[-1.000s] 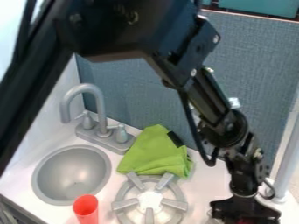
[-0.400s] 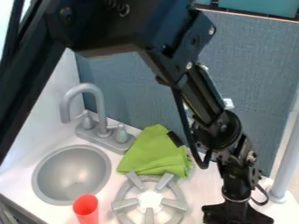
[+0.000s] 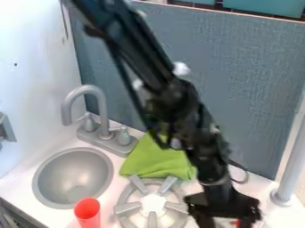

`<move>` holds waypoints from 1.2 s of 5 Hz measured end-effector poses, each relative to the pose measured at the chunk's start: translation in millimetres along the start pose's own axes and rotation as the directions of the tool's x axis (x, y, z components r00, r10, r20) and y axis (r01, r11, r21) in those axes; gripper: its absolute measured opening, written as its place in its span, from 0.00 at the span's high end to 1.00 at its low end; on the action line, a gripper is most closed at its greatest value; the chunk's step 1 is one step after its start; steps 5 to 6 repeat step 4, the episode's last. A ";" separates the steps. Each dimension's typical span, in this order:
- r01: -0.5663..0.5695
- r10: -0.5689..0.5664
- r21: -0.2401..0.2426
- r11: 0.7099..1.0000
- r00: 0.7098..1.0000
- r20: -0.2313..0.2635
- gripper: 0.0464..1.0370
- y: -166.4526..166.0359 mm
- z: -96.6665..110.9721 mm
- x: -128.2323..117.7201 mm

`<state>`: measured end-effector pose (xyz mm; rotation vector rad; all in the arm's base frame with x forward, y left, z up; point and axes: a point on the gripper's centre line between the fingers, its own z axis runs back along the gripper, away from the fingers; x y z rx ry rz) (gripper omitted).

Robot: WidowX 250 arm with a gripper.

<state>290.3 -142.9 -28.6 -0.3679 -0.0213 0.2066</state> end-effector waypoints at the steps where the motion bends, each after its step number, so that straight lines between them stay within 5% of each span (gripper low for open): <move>1: -0.014 0.013 0.056 0.998 1.000 0.011 0.05 12.5 6.5 -1.1; 2: 0.016 -0.032 0.209 0.978 0.997 0.074 0.05 33.2 29.9 1.9; 3: 0.054 -0.085 0.304 0.951 0.992 0.088 0.05 48.1 40.2 2.2; 6: 0.046 -0.079 0.312 0.949 0.992 0.095 0.05 63.3 53.7 6.7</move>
